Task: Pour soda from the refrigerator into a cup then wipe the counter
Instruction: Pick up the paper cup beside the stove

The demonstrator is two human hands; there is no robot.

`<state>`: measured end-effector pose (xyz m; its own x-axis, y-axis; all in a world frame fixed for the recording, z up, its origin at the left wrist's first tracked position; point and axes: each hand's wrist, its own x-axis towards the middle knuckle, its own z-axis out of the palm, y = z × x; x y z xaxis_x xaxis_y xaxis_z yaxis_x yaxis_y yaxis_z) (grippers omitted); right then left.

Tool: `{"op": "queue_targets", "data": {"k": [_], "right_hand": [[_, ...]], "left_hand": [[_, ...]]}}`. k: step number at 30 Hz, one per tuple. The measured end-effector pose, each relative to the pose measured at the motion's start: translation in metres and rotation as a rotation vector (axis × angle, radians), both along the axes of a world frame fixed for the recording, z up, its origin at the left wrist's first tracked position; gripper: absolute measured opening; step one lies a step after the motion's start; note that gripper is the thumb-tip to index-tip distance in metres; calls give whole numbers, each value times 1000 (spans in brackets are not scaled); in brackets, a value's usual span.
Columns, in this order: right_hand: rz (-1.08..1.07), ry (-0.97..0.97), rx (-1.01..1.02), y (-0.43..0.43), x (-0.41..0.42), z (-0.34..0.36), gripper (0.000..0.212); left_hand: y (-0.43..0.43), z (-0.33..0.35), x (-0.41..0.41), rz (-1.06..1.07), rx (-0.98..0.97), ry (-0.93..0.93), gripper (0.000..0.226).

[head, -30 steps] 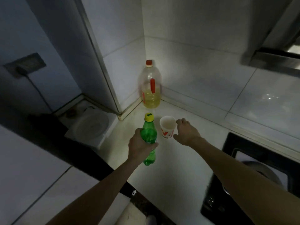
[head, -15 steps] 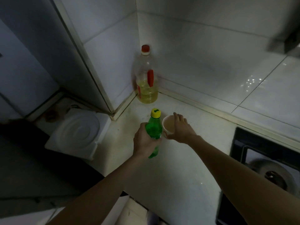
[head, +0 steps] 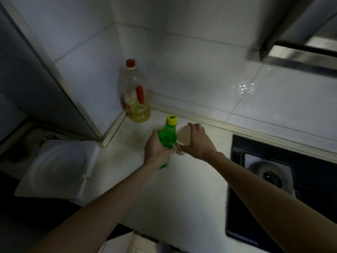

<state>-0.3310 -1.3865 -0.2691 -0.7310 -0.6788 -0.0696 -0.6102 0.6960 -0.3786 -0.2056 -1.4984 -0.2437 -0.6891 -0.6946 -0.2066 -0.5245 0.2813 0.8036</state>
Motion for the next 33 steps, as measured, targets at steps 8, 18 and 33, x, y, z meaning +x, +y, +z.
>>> {"op": "queue_targets", "data": {"k": [8, 18, 33], "right_hand": [[-246, 79, -27, 125, -8, 43, 99], [-587, 135, -87, 346, 54, 72, 93], [-967, 197, -74, 647, 216, 107, 85]], "left_hand": [[90, 27, -45, -240, 4, 97, 68], [277, 48, -41, -558, -36, 155, 71], [585, 79, 38, -930, 3, 188, 72]]}}
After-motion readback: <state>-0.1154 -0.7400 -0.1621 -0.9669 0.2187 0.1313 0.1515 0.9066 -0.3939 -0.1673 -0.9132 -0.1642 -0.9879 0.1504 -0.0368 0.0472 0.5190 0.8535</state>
